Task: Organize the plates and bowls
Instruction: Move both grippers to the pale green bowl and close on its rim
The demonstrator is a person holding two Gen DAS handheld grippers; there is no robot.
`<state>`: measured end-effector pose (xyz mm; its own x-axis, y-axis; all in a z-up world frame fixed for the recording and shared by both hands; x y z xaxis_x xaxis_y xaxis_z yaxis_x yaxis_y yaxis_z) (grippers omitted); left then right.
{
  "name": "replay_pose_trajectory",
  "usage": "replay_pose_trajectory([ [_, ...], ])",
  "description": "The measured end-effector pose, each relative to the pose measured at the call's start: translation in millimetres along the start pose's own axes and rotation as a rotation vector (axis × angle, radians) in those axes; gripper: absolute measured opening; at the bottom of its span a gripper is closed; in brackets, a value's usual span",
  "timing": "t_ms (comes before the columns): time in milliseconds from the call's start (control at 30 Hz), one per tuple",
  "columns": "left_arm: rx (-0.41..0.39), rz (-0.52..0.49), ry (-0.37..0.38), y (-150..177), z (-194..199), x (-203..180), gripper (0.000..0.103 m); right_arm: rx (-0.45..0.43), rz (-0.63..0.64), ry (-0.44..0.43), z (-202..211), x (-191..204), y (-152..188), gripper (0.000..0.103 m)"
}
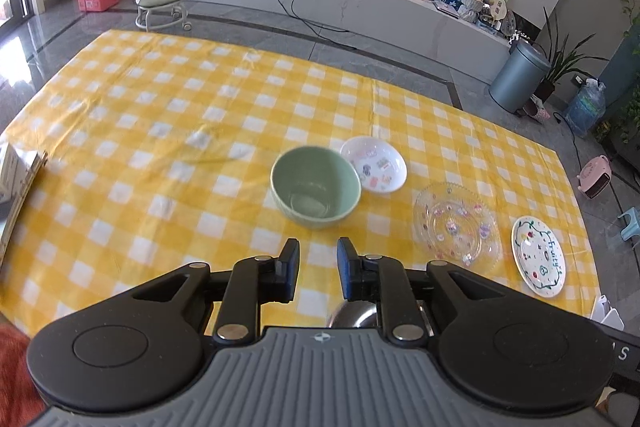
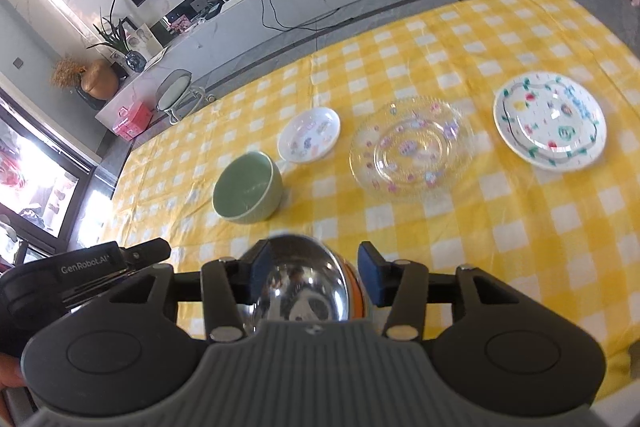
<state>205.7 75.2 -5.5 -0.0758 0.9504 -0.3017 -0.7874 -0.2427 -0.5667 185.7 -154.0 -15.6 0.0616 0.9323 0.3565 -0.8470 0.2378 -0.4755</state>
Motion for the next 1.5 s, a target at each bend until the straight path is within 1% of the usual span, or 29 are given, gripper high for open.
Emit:
replay_pose_trajectory([
  [33, 0.000, -0.001, 0.001, -2.8, -1.5, 0.3, 0.023, 0.000, 0.005, 0.003, -2.4, 1.1, -3.6, 0.050],
  [100, -0.004, 0.001, 0.002, -9.2, -5.3, 2.1, 0.028, 0.003, 0.013, 0.006, -7.3, 3.1, -11.1, 0.051],
  [133, -0.007, 0.005, 0.003, -12.0, -7.6, 3.2, 0.030, 0.004, 0.017, 0.007, -10.0, 4.3, -14.9, 0.054],
  [200, -0.017, 0.024, 0.003, -17.2, -12.5, 6.9, 0.043, 0.004, 0.024, 0.007, -15.5, 6.6, -22.1, 0.057],
  [267, -0.024, 0.044, 0.006, -20.9, -18.5, 10.6, 0.047, 0.006, 0.030, 0.011, -21.6, 8.5, -28.8, 0.059],
  [333, -0.019, 0.060, 0.014, -24.0, -26.4, 14.7, 0.047, 0.006, 0.037, 0.014, -28.3, 10.0, -34.7, 0.064],
  [400, -0.018, 0.084, 0.021, -26.3, -34.2, 19.6, 0.048, 0.007, 0.046, 0.018, -36.2, 12.0, -40.0, 0.066],
  [500, -0.009, 0.110, 0.027, -28.0, -46.6, 25.0, 0.048, 0.025, 0.057, 0.025, -51.5, 13.1, -45.1, 0.066],
  [733, 0.004, 0.147, 0.043, -30.2, -75.4, 36.7, 0.049, 0.082, 0.081, 0.009, -92.4, 17.6, -52.0, 0.066],
  [833, 0.009, 0.165, 0.033, -32.3, -89.6, 45.2, 0.049, 0.104, 0.093, 0.002, -108.9, 20.5, -53.8, 0.061],
  [900, 0.012, 0.177, 0.016, -34.0, -98.6, 52.9, 0.049, 0.131, 0.088, -0.014, -119.5, 22.8, -54.9, 0.060],
  [1000, 0.019, 0.204, 0.010, -36.0, -110.4, 63.4, 0.049, 0.172, 0.070, -0.042, -132.7, 28.8, -58.3, 0.058],
  [1167, 0.043, 0.232, 0.011, -32.9, -126.1, 72.0, 0.048, 0.244, 0.062, -0.070, -153.4, 51.1, -61.5, 0.053],
  [1267, 0.066, 0.227, 0.016, -28.7, -133.3, 72.0, 0.046, 0.259, 0.074, -0.048, -166.2, 62.8, -62.7, 0.051],
  [1367, 0.088, 0.219, 0.004, -26.1, -137.8, 73.4, 0.044, 0.284, 0.089, -0.016, -178.3, 71.2, -58.1, 0.045],
  [1467, 0.123, 0.219, -0.022, -22.4, -143.2, 77.1, 0.037, 0.316, 0.115, 0.006, -188.7, 80.2, -52.0, 0.040],
  [1500, 0.136, 0.220, -0.026, -21.6, -145.5, 77.8, 0.035, 0.321, 0.129, 0.018, -191.6, 83.1, -50.1, 0.037],
])
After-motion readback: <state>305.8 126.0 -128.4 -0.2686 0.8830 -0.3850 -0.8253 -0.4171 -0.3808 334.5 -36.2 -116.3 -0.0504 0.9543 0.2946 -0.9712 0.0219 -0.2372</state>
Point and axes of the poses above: each gripper's, at about its wrist camera, not at the fingertips, and z roughly against the way its jaws point, x to its left, y to its underside, the point moved 9 cm from there along -z, roughly the way its jaws point, and after that the axes turned 7 degrees about y, right-handed, at the moved point
